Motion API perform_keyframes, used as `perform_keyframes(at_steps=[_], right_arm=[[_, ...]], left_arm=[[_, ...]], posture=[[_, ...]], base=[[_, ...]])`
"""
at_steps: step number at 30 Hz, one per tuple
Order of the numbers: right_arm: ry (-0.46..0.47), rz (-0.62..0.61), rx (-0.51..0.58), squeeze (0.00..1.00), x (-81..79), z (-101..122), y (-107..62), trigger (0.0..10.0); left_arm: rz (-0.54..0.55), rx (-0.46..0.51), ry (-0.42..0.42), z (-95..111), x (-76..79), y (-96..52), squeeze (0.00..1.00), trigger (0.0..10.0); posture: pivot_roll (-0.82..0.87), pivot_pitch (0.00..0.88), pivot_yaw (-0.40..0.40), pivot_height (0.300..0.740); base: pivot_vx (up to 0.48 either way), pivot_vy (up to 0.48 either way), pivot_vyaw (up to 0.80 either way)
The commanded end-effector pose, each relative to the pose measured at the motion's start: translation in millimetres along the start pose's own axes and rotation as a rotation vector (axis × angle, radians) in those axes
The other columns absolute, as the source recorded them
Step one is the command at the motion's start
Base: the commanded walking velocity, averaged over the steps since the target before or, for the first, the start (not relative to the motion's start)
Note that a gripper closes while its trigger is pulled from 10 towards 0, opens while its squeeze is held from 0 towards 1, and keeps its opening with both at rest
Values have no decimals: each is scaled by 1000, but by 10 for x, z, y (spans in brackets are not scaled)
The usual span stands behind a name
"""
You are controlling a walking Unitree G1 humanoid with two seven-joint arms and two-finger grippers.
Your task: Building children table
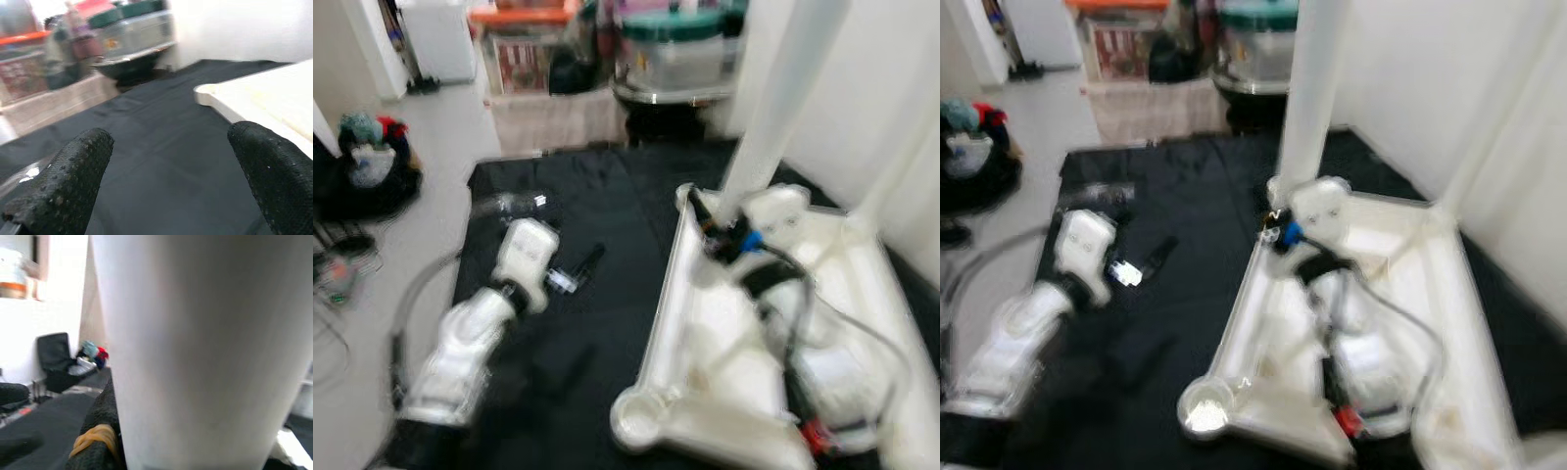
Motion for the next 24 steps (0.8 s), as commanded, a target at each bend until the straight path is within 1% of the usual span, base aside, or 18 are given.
perform_keyframes(at_steps=[1,2,3,4,5,6,8,11,12,14,17,19,20,21,22,23,24], right_arm=[[38,-18,-41,0,83,-71,-30,10000],[38,-18,-41,0,83,-71,-30,10000],[123,43,-61,0,31,-97,-31,10000],[123,43,-61,0,31,-97,-31,10000],[181,182,-62,0,-86,-86,-71,10000],[181,182,-62,0,-86,-86,-71,10000],[213,273,-58,0,-144,-72,-117,10000],[282,385,-56,0,-190,-41,-172,10000],[303,406,-53,0,-201,-31,-177,10000],[312,413,-52,0,-208,-26,-170,10000],[321,433,-39,0,-278,-6,-141,10000],[329,442,-29,0,-377,15,-95,10000],[336,466,-23,0,-461,28,-88,10000],[336,466,-23,0,-461,28,-88,10000],[342,488,-20,0,-516,38,-88,10000],[345,543,-17,0,-619,39,-115,10000],[345,543,-17,0,-619,39,-115,10000]], left_arm=[[-17,5,-18,2,52,17,0,10000],[-17,5,-18,2,52,17,0,10000],[-14,4,-25,-3,44,13,0,10000],[-14,4,-25,-3,44,13,0,10000],[1,-20,-13,-44,-9,-20,0,10000],[1,-20,-13,-44,-9,-20,0,10000],[24,-47,14,-86,-78,-64,0,10000],[59,-63,16,-114,-174,-127,0,10000],[67,-70,18,-124,-198,-142,0,10000],[75,-82,26,-140,-218,-157,0,10000],[95,-120,53,-212,-294,-223,0,10000],[108,-140,63,-252,-350,-290,0,10000],[113,-142,60,-254,-362,-319,0,10000],[113,-142,60,-254,-362,-319,0,10000],[116,-143,57,-253,-369,-338,0,10000],[110,-142,55,-245,-361,-360,0,10000],[110,-142,55,-245,-361,-360,0,10000]], posture=[[52,0,-48,740],[52,0,-48,740],[51,0,-48,740],[51,0,-48,740],[55,0,-50,740],[55,0,-50,740],[57,0,-54,740],[62,0,-60,740],[63,0,-61,740],[63,0,-61,740],[65,0,-60,740],[64,0,-57,740],[80,0,-63,740],[80,0,-63,740],[80,0,-63,740],[92,0,-69,740],[92,0,-69,740]], base=[[0,0,0],[0,0,0],[0,0,0],[0,0,0],[0,0,0],[0,0,0],[0,0,0],[0,0,0],[0,0,0],[0,0,0],[0,0,0],[0,0,0],[0,0,0],[0,0,0],[0,0,0],[0,0,0],[0,0,0]])
Point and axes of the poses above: a point about 5 cm out from each wrist's last joint towards the gripper, its own y axis pointing out of the wrist towards the gripper, its own z axis along the axis of the wrist's last joint, x = y × z, the point moved 1 cm from there along y, pointing out of the wrist towards the gripper, and after that the axes turned 14 degrees about -y, right-handed, at the moved point
